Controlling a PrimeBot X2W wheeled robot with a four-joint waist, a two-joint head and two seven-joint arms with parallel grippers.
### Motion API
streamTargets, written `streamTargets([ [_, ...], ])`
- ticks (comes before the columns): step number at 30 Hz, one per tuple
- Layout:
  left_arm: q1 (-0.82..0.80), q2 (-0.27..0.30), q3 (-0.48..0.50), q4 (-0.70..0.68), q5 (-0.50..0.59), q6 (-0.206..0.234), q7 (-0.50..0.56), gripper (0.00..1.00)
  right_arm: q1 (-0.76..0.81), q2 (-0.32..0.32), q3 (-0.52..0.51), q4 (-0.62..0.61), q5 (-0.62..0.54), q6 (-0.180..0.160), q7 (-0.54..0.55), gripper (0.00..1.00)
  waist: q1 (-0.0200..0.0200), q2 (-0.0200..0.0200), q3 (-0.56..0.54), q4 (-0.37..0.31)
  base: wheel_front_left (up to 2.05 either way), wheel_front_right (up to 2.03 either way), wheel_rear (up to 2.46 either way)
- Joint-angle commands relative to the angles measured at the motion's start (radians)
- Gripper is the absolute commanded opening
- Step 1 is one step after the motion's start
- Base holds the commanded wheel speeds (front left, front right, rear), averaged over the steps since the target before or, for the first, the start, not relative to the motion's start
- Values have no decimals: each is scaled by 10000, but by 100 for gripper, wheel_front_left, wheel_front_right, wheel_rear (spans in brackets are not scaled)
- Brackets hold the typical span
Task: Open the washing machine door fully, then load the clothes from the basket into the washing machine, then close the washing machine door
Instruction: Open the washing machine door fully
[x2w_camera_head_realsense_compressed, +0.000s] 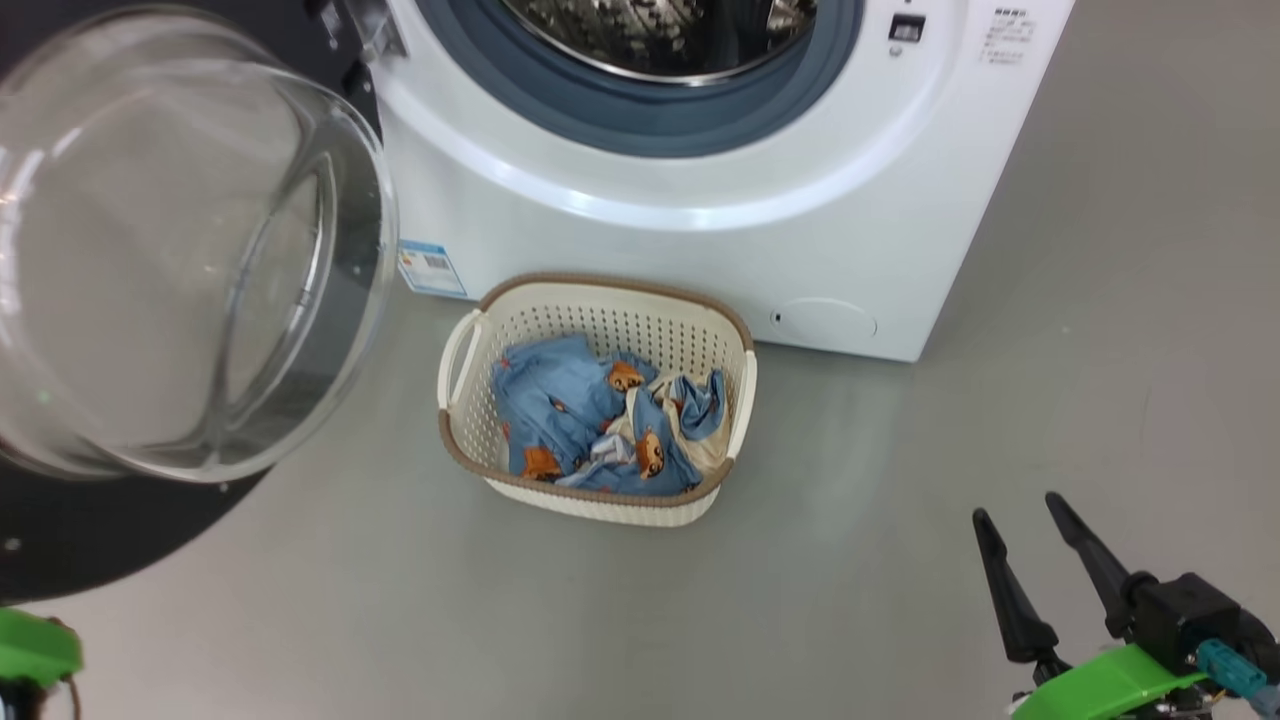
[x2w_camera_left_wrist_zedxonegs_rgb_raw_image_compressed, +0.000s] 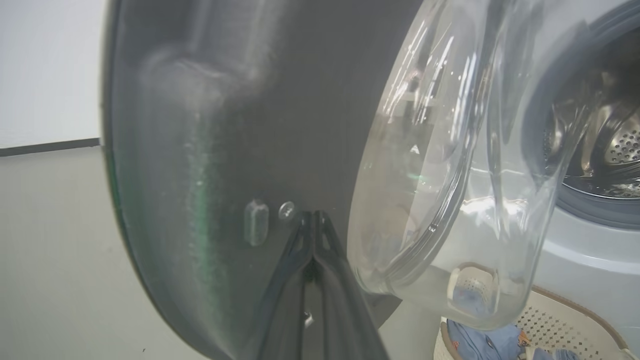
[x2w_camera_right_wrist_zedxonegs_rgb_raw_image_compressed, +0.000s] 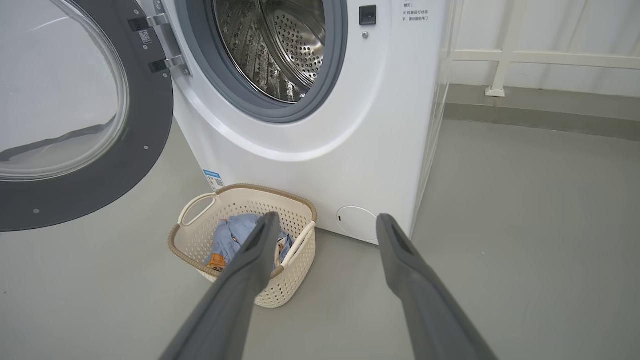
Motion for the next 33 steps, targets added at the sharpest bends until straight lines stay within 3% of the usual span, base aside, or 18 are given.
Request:
streamTargets([
  [1, -419, 638, 457, -100, 47, 13, -63, 0, -265, -132, 244, -267, -40, 16, -120, 100, 0, -1, 203, -17, 0, 0, 0],
  [11, -1190, 759, 1298, 642, 122, -166, -63, 0, -503, -238, 289, -338, -123, 16, -120, 100, 0, -1, 714, -132, 0, 0, 0],
  [19, -1253, 737, 1525, 460, 536, -411, -63, 0, -554, -74, 203, -254, -126, 16, -120, 100, 0, -1, 587, -234, 0, 0, 0],
  [33, -342, 360, 883, -1754, 809, -535, -63, 0, -242, 301, 246, -155, 29, 16, -120, 100, 0, -1, -264, -375, 0, 0, 0],
])
